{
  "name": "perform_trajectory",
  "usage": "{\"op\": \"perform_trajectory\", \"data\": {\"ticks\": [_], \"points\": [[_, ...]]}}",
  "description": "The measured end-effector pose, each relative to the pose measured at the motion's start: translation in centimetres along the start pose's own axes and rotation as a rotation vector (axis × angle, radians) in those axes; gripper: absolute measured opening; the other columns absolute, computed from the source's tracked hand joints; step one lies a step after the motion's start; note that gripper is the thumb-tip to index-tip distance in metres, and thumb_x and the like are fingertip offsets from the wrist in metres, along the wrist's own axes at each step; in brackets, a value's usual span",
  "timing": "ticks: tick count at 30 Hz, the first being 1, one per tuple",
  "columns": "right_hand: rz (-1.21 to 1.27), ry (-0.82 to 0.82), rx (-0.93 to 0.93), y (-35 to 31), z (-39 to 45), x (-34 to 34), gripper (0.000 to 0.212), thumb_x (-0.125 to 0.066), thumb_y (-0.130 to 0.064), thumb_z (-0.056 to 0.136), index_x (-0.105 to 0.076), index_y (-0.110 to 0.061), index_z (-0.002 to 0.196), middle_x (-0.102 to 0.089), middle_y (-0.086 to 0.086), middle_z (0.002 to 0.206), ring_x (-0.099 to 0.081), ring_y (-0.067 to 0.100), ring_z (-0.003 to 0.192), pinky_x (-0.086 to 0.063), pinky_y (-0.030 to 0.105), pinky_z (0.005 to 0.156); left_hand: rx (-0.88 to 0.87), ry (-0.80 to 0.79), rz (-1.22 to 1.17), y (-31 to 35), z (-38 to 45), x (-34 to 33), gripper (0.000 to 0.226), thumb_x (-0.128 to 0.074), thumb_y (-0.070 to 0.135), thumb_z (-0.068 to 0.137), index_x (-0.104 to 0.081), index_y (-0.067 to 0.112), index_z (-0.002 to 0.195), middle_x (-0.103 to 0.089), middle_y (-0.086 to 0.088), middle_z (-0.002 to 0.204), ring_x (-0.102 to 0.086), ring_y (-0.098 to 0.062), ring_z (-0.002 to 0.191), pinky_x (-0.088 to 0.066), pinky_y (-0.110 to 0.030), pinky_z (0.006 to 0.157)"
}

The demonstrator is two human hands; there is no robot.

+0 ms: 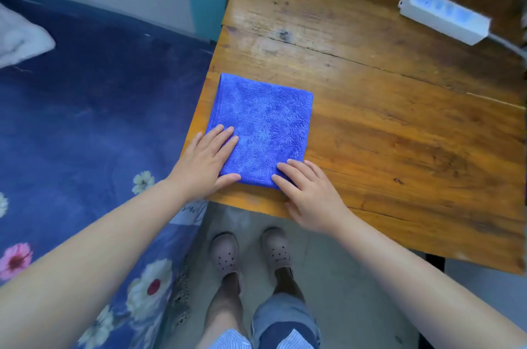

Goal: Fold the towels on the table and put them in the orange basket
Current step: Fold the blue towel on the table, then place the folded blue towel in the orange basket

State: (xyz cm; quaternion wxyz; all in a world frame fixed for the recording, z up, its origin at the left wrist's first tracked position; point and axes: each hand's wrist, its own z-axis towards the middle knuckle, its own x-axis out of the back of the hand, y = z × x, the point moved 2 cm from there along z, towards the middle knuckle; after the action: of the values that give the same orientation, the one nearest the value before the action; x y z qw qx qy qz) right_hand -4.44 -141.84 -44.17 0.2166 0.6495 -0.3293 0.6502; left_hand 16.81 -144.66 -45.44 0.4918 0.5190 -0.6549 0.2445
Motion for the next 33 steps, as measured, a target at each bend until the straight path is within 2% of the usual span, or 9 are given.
{"op": "perform_trajectory", "data": {"ticks": [5,9,12,15,17,21,25,28,33], "points": [[-0.135,-0.024,0.043,0.0,2.0,0.0,0.026,-0.031,-0.006,0.068,-0.049,-0.010,0.086,-0.065,0.007,0.079,-0.060,0.025,0.067,-0.047,0.027,0.058,0.055,-0.085,0.270,1.5,0.1,0.9,0.075,-0.029,0.056,0.093,-0.006,0.012,0.149,-0.006,-0.008,0.156,-0.006,-0.022,0.144,0.001,-0.045,0.117],[-0.228,-0.136,0.045,-0.8,3.3,0.3,0.018,-0.036,-0.005,0.068,-0.053,-0.012,0.066,-0.056,0.002,0.058,-0.052,0.021,0.049,-0.036,0.022,0.046,0.058,-0.095,0.314,2.2,0.1,1.7,0.081,-0.041,0.055,0.090,-0.007,0.009,0.148,-0.011,-0.009,0.153,-0.014,-0.023,0.142,-0.007,-0.040,0.116],[-0.171,-0.228,0.057,-0.5,3.7,1.8,0.009,-0.055,-0.010,0.050,-0.059,-0.013,0.058,-0.057,0.003,0.055,-0.053,0.022,0.046,-0.037,0.019,0.041,0.112,-0.021,0.208,2.5,-0.6,1.0,0.083,-0.060,0.045,0.083,-0.022,0.007,0.145,-0.022,-0.013,0.152,-0.024,-0.025,0.141,-0.020,-0.038,0.114],[0.026,-0.287,-0.019,1.3,3.4,2.9,0.038,-0.062,0.001,0.061,-0.063,-0.003,0.099,-0.064,0.011,0.095,-0.062,0.029,0.088,-0.049,0.030,0.064,0.114,0.234,0.011,2.4,-1.8,-0.6,0.078,-0.092,0.025,0.040,-0.064,-0.001,0.109,-0.065,-0.023,0.110,-0.065,-0.036,0.100,-0.053,-0.047,0.080],[0.213,-0.363,-0.051,2.5,3.2,4.3,0.044,-0.051,0.004,0.075,-0.056,-0.003,0.119,-0.059,0.014,0.116,-0.055,0.030,0.109,-0.045,0.035,0.083,0.148,0.420,-0.144,2.7,-2.7,-2.0,0.055,-0.083,0.012,0.048,-0.063,0.006,0.099,-0.070,-0.019,0.093,-0.064,-0.030,0.091,-0.055,-0.044,0.071],[0.390,-0.331,-0.018,2.7,3.5,7.6,0.042,-0.050,0.008,0.080,-0.057,0.000,0.120,-0.062,0.017,0.118,-0.056,0.029,0.110,-0.039,0.031,0.089,0.238,0.646,-0.382,4.3,-5.3,-2.1,0.028,-0.037,0.013,0.067,-0.045,0.018,0.093,-0.070,-0.014,0.083,-0.044,-0.018,0.087,-0.039,-0.028,0.076],[0.423,-0.327,0.049,1.4,4.3,9.2,0.042,-0.048,0.009,0.081,-0.055,-0.001,0.121,-0.059,0.013,0.121,-0.053,0.025,0.111,-0.031,0.018,0.079,0.347,0.708,-0.455,4.3,-9.5,-1.5,0.027,-0.039,0.017,0.068,-0.046,0.020,0.094,-0.070,-0.012,0.084,-0.043,-0.016,0.082,-0.036,-0.025,0.073],[0.453,-0.319,0.144,-2.0,6.0,10.0,0.041,-0.046,0.011,0.079,-0.056,0.000,0.117,-0.057,0.013,0.115,-0.052,0.025,0.102,-0.029,0.016,0.076,0.493,0.744,-0.454,3.7,-14.7,-0.5,0.020,-0.042,0.026,0.075,-0.047,0.026,0.094,-0.067,0.001,0.087,-0.043,-0.013,0.079,-0.049,-0.031,0.065],[0.497,-0.288,0.328,-12.0,8.8,11.1,0.035,-0.047,0.013,0.078,-0.058,0.002,0.109,-0.057,0.013,0.102,-0.042,0.014,0.086,-0.029,0.016,0.071,0.802,0.699,-0.416,2.4,-25.6,1.2,0.028,-0.038,0.042,0.080,-0.054,0.029,0.099,-0.063,-0.007,0.092,-0.055,-0.019,0.087,-0.046,-0.031,0.065]]}}
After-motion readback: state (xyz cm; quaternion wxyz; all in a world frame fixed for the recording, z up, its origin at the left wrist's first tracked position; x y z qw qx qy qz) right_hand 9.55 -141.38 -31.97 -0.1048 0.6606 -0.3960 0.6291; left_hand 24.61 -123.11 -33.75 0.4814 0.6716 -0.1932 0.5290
